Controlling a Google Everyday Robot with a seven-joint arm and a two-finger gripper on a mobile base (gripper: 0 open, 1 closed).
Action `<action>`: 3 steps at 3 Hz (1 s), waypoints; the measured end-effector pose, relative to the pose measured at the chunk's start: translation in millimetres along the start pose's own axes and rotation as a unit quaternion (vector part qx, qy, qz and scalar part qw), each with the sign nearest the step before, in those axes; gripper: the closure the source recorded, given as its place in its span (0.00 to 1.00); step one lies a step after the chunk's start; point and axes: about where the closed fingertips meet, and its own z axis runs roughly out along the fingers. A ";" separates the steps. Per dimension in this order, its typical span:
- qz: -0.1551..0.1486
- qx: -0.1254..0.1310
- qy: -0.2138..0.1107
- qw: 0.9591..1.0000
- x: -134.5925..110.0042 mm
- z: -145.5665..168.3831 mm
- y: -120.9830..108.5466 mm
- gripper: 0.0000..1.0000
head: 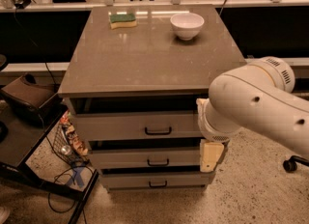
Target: Open top drawer
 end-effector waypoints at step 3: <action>-0.051 -0.056 -0.013 0.997 -43.3 85.7 29.8 0.00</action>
Offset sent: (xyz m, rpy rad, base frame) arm 0.0032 0.0515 -0.0990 0.0188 0.1318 0.1139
